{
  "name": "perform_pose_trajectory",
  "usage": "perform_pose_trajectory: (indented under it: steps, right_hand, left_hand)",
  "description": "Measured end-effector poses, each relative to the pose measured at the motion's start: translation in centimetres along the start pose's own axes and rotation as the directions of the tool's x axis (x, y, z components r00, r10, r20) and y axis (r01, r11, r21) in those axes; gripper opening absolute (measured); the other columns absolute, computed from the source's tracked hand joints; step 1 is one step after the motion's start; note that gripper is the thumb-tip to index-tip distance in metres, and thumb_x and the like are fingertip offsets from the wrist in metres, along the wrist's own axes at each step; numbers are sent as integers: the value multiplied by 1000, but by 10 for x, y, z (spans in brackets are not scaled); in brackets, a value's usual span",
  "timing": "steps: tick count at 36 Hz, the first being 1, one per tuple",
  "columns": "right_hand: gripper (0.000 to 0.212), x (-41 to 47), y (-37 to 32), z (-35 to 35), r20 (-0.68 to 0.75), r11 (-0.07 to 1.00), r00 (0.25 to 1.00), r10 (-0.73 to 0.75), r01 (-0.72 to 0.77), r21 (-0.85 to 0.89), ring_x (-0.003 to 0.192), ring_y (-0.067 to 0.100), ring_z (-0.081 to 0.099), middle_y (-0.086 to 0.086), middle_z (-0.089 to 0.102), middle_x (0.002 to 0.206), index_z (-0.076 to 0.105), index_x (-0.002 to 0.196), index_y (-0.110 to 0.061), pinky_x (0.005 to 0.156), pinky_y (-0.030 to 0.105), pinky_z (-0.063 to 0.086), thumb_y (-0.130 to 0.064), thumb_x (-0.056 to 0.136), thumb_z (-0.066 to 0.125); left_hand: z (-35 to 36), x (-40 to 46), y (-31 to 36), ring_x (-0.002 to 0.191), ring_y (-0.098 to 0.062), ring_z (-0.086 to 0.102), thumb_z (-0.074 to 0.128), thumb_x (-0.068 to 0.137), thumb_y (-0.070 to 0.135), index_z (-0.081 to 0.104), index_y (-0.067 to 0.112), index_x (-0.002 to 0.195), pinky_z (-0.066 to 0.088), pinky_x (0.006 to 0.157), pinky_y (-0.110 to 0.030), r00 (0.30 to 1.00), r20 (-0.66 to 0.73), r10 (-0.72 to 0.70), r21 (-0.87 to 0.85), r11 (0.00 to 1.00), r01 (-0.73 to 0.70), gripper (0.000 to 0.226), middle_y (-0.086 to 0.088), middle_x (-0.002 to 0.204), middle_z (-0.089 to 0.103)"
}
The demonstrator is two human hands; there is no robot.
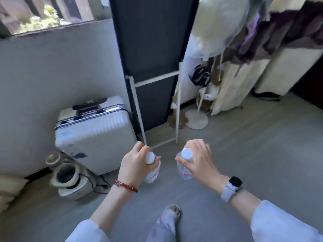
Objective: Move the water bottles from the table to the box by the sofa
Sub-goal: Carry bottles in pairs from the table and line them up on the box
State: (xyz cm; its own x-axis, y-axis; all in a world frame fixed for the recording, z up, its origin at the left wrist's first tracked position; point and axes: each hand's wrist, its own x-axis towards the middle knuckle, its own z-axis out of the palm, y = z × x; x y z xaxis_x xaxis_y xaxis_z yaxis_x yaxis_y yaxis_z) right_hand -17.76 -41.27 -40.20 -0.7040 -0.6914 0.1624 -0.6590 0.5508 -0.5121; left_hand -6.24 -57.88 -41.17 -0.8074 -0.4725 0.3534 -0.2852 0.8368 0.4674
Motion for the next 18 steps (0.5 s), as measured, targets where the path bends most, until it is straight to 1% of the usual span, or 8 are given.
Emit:
perform_pose_trajectory:
  steps: [2, 5, 7, 9, 10, 13, 15, 18]
  right_hand:
    - [75, 12, 36, -17, -18, 995, 996, 92, -93, -33, 87, 15, 39, 6, 55, 91, 54, 87, -13, 73, 28, 31, -80, 75, 22]
    - [68, 23, 81, -49, 43, 948, 954, 296, -288, -135, 94, 28, 54, 5, 50, 107, 51, 105, -13, 73, 37, 41, -72, 75, 39]
    - [75, 26, 108, -69, -1, 918, 933, 360, -355, -175, 93, 33, 58, 4, 52, 109, 50, 109, -14, 69, 36, 42, -75, 69, 31]
    - [83, 28, 136, -90, -70, 889, 906, 417, -423, -173, 93, 34, 60, 5, 56, 107, 51, 107, -14, 67, 37, 43, -74, 62, 17]
    - [82, 27, 153, -99, -107, 874, 889, 445, -458, -166, 91, 34, 60, 6, 58, 105, 52, 105, -13, 67, 37, 44, -72, 62, 16]
    - [68, 24, 201, -129, -238, 834, 831, 503, -539, -120, 78, 34, 64, 9, 64, 90, 57, 92, -9, 60, 37, 47, -65, 69, 27]
    - [60, 21, 237, -149, -293, 789, 775, 560, -606, -96, 72, 35, 64, 11, 65, 82, 58, 86, -8, 57, 36, 47, -61, 70, 33]
    - [56, 16, 296, -178, -325, 729, 700, 636, -683, -45, 78, 38, 63, 11, 65, 87, 58, 86, -10, 63, 39, 49, -60, 70, 38]
  left_hand:
    - [27, 36, 20, 43, -26, 53, 50, 67, 47, 60, 12, 68, 48, 39, -28, 995, 70, 73, -36, 997, -71, 36, -5, 70, 55]
    - [68, 83, 52, 46, -23, 53, 52, 68, 44, 60, 14, 70, 47, 41, -25, 970, 148, 195, -119, 977, -178, 32, -4, 71, 54]
    - [94, 110, 79, 48, -21, 53, 53, 69, 43, 60, 15, 72, 47, 44, -24, 946, 186, 266, -190, 954, -231, 29, -3, 72, 52]
    - [120, 136, 111, 50, -20, 55, 53, 69, 42, 61, 15, 72, 47, 46, -24, 922, 206, 327, -242, 930, -276, 28, -3, 72, 53]
    - [133, 148, 129, 52, -21, 55, 54, 68, 42, 62, 15, 72, 47, 47, -25, 911, 210, 355, -268, 917, -295, 28, -3, 71, 54]
    - [175, 180, 182, 55, -21, 57, 54, 68, 40, 62, 15, 73, 45, 52, -25, 875, 211, 436, -346, 870, -350, 27, -2, 74, 57]
    - [208, 200, 220, 54, -21, 57, 54, 69, 39, 61, 15, 72, 46, 50, -27, 833, 214, 511, -376, 830, -412, 25, -2, 73, 57]
    - [263, 225, 278, 53, -24, 59, 51, 69, 41, 60, 14, 71, 49, 45, -26, 750, 267, 606, -397, 778, -487, 29, -3, 73, 58]
